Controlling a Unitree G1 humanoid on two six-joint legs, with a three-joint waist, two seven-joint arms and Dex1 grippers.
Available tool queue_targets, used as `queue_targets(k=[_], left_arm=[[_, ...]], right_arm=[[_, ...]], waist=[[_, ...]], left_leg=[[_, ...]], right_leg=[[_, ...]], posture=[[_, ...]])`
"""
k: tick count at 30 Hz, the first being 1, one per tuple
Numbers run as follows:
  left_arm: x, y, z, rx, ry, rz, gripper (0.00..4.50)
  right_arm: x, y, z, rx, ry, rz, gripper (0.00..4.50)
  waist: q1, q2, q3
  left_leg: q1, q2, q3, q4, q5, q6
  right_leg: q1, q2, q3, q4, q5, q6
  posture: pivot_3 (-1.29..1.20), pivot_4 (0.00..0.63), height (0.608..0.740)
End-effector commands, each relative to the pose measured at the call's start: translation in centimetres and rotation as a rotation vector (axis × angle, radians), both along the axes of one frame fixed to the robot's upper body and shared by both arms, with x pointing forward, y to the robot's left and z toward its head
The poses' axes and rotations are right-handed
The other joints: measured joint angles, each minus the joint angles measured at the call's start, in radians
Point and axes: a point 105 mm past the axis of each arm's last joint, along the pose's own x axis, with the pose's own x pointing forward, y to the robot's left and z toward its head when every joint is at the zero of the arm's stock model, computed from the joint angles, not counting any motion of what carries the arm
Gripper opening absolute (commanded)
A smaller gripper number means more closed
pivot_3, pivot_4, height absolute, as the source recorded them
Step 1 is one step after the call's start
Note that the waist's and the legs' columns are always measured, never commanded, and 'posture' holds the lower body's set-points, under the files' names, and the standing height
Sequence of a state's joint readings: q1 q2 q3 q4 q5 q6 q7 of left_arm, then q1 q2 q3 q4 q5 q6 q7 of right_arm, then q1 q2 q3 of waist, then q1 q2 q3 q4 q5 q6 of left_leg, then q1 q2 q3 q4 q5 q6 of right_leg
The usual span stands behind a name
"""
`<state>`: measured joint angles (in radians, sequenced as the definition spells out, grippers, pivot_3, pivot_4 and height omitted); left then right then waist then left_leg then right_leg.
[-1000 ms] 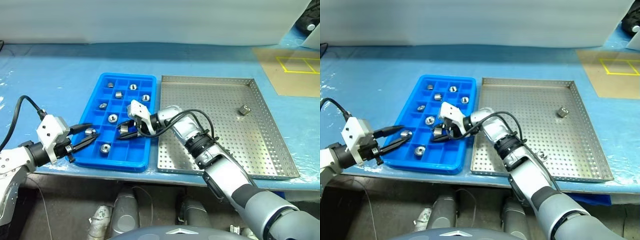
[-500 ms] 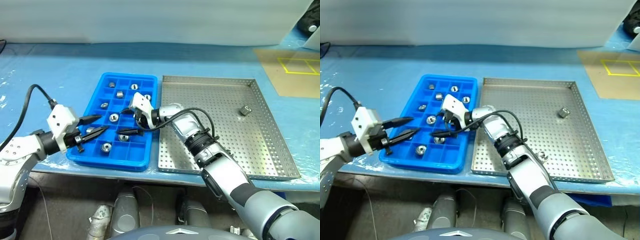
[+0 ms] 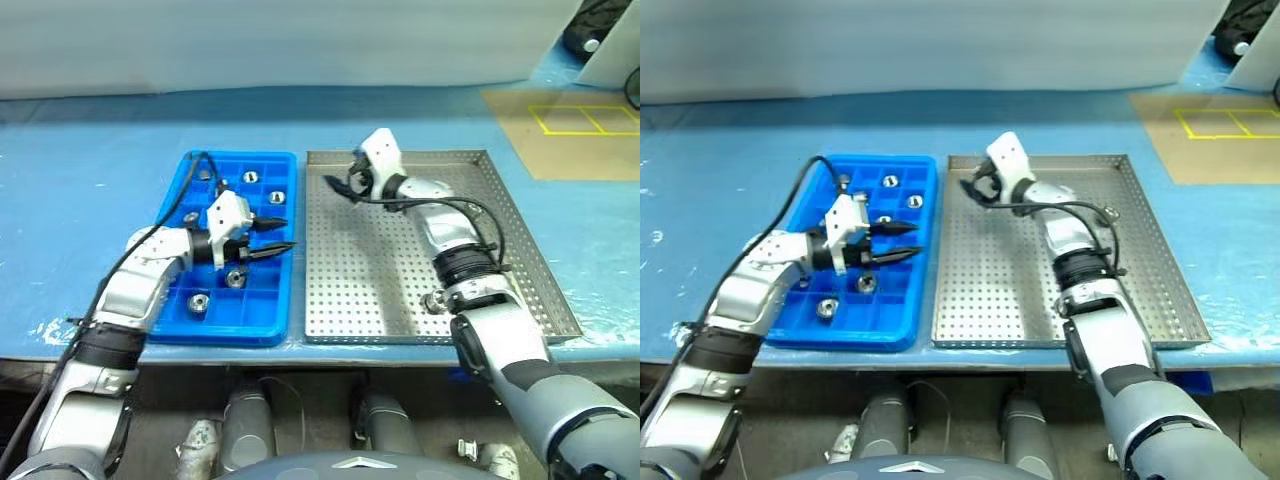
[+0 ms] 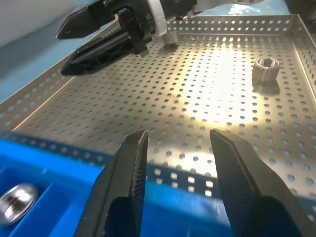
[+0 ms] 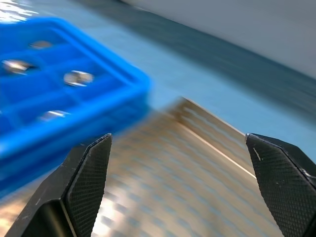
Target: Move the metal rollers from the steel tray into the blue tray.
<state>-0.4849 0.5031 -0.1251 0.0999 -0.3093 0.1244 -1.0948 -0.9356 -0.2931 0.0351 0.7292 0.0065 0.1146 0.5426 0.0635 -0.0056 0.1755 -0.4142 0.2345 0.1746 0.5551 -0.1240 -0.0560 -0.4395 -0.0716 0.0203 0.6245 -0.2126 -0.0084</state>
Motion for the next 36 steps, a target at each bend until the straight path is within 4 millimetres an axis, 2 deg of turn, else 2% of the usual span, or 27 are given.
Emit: queue_targets(k=[1,7,12,16,23,29,33,36], left_arm=[[0.3,-2.2,1.2,-0.029,-0.056,-0.081,2.14],[1.3,-4.9,0.9,-0.054,-0.051,-0.152,2.14],[1.8,-7.1,1.4,-0.077,-0.071,-0.206,2.14],[1.7,-7.8,1.6,-0.097,-0.077,-0.219,2.14],[1.2,-7.1,0.7,-0.086,-0.064,-0.210,2.14],[1.0,-6.7,0.4,-0.084,-0.061,-0.192,2.14],[0.9,-6.5,0.1,-0.073,-0.059,-0.185,2.14],[0.8,-6.4,0.0,-0.072,-0.058,-0.182,2.14]], right_arm=[[0.5,-3.0,1.7,0.010,-0.073,-0.112,4.46],[0.7,-7.1,1.2,0.038,-0.065,-0.289,4.46],[0.8,-11.5,-0.3,0.067,-0.024,-0.472,4.46],[0.6,-13.8,-1.3,0.054,0.000,-0.554,4.46],[0.3,-15.3,-2.8,0.035,0.044,-0.601,4.46],[0.1,-15.2,-4.5,0.010,0.095,-0.601,4.46],[-0.5,-16.9,-6.1,0.087,0.175,-0.684,4.46],[-0.8,-17.2,-6.8,0.090,0.196,-0.688,4.46]], waist=[[-0.018,0.000,0.000],[-0.051,0.000,0.000],[-0.051,0.000,0.000],[-0.052,0.000,0.000],[-0.052,0.001,0.000],[-0.049,0.001,0.000],[-0.048,0.001,0.000],[-0.047,0.001,0.000]], left_leg=[[0.000,0.000,0.000,0.001,0.000,0.001],[0.001,0.003,0.001,0.007,-0.003,0.005],[0.002,0.002,0.002,0.010,-0.004,0.007],[0.002,0.002,0.003,0.013,-0.007,0.012],[0.002,0.003,0.004,0.015,-0.009,0.016],[0.001,0.003,0.005,0.016,-0.010,0.017],[0.001,0.003,0.005,0.017,-0.011,0.018],[0.001,0.003,0.005,0.017,-0.011,0.018]], right_leg=[[0.000,0.001,0.000,0.000,0.000,0.000],[0.001,0.004,0.003,0.001,0.000,0.000],[0.003,0.004,0.006,0.001,0.001,-0.001],[0.004,0.004,0.007,0.000,0.001,-0.001],[0.004,0.004,0.007,0.001,0.001,-0.001],[0.004,0.004,0.007,0.001,0.002,-0.001],[0.004,0.003,0.006,0.001,0.002,-0.001],[0.005,0.003,0.006,0.001,0.002,-0.001]], posture=[[-0.24,0.150,0.740],[-0.30,0.150,0.740],[-0.32,0.150,0.740],[-0.32,0.150,0.740],[-0.30,0.150,0.740],[-0.28,0.150,0.740],[-0.27,0.150,0.740],[-0.27,0.150,0.740]])
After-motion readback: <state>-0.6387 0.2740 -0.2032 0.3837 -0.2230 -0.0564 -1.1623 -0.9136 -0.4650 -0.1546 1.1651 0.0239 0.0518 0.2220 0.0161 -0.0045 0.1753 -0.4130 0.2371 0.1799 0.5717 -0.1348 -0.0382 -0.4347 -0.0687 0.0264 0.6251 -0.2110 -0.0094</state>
